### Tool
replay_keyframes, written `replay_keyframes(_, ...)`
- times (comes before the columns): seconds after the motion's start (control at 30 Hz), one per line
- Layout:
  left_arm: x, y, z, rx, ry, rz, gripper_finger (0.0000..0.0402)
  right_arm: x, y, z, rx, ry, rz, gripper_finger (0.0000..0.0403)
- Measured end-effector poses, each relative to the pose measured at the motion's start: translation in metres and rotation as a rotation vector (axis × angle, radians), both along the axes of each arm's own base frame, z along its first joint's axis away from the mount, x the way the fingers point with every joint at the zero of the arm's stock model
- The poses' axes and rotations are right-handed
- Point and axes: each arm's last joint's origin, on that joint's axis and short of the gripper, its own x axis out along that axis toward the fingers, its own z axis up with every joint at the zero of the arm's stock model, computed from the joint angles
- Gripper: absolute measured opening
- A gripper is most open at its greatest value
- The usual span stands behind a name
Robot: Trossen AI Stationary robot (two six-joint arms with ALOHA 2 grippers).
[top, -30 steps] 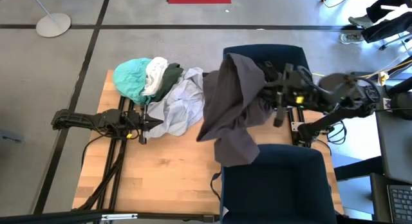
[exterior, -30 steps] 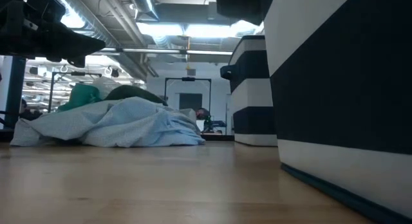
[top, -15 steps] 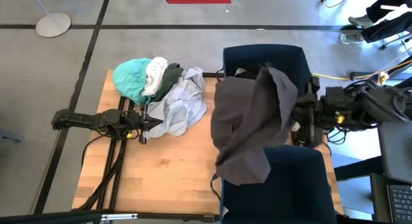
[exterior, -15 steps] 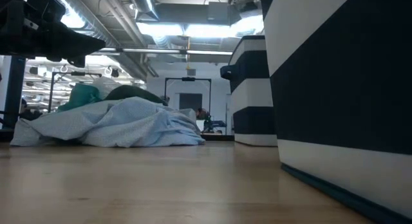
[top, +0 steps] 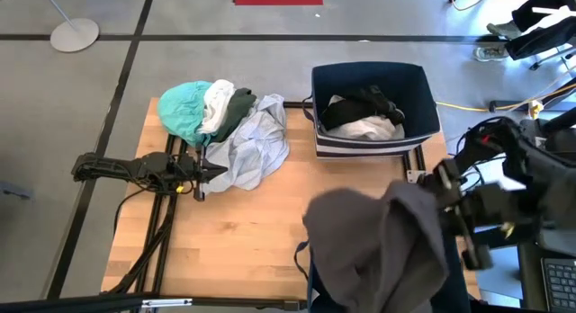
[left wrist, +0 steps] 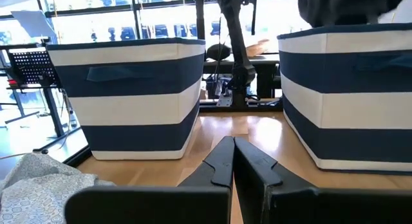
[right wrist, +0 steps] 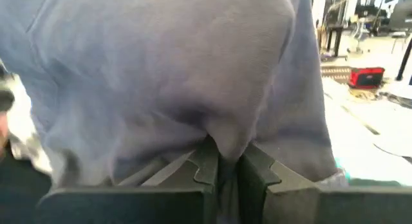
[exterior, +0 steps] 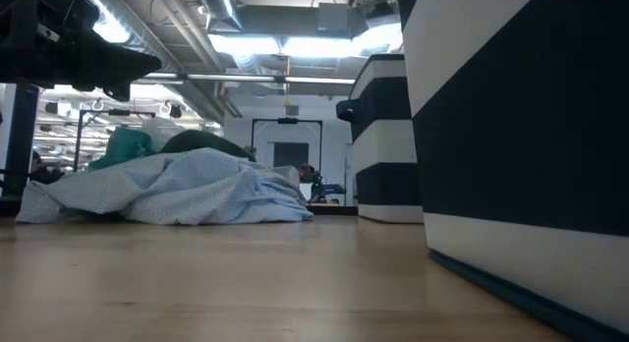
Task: Sort clothes
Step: Put the gray pants into the bottom blue laundry organizer
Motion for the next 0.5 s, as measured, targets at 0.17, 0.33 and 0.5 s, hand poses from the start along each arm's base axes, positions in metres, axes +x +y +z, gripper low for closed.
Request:
replay_keyframes(0.17,0.000,0.000,0.000,0.002,-0.005,0.000,0.0000,0.003,0.019,-0.030,-0.038,0.144,-0.055,0.0033)
replay_keyframes(0.33,0.000,0.000,0.004,0.002,-0.046,0.002,0.0000,0.007,0.026,-0.061,-0.012,0.296,-0.166,0.0033)
replay_keyframes(0.5,0.000,0.000,0.005,0.013,-0.051,0.003,0.0000,0.011,0.034,-0.087,0.001,0.410,-0.278,0.0033)
